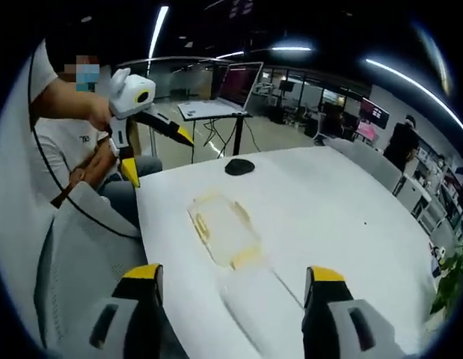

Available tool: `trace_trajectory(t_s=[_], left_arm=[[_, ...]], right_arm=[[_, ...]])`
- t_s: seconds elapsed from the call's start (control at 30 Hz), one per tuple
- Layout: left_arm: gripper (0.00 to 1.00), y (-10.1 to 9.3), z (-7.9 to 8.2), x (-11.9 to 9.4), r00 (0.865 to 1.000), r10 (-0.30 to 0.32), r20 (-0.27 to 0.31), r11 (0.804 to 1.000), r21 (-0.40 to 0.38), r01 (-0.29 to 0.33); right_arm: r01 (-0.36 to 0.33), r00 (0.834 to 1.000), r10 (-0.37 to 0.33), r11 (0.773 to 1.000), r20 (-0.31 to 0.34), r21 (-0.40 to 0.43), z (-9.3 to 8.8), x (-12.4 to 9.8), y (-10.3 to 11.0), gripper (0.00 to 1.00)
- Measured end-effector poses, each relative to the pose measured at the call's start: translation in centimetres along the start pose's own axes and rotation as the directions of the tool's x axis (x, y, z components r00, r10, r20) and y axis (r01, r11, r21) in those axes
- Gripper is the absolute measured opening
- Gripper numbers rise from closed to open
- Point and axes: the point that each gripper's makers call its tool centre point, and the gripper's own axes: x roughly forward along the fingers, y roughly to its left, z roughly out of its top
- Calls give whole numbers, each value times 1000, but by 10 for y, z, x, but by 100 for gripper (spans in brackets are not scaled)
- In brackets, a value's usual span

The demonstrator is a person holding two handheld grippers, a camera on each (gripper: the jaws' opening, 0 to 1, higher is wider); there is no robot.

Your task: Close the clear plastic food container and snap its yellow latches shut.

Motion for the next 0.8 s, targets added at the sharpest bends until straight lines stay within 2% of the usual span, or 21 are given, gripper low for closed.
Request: trace_trajectory(t_s=[0.13, 0.23, 0.27, 0.37, 0.5, 0.63, 0.73, 0.8], left_arm=[[91, 4, -5, 4, 1000, -14, -23, 1000, 18, 15], [89, 5, -9, 8, 999, -31, -42, 998, 50, 33], [89, 6, -9, 8, 998, -33, -46, 998, 57, 35], [88, 8, -10, 12, 998, -43, -53, 997, 67, 46], [88, 10, -10, 16, 996, -66, -56, 994, 82, 70], [88, 14, -14, 20, 995, -75, -71, 992, 96, 82], [86, 19, -24, 24, 990, -85, -112, 985, 143, 101], [85, 20, -24, 24, 989, -98, -110, 980, 160, 115]], right_arm=[[-24, 1000, 23, 999, -19, -40, 0, 7, 0, 72], [-59, 998, 56, 995, -40, -78, -1, 12, 2, 64], [-51, 998, 47, 994, -42, -95, -1, 14, -1, 60], [-70, 997, 67, 992, -42, -101, 1, 23, -1, 64], [-72, 997, 65, 984, -49, -161, 4, 29, -3, 59], [-96, 993, 83, 980, -82, -173, 3, 37, -2, 57], [-100, 993, 85, 978, -87, -184, 4, 42, -6, 56], [-110, 991, 92, 975, -98, -191, 4, 47, -8, 57]])
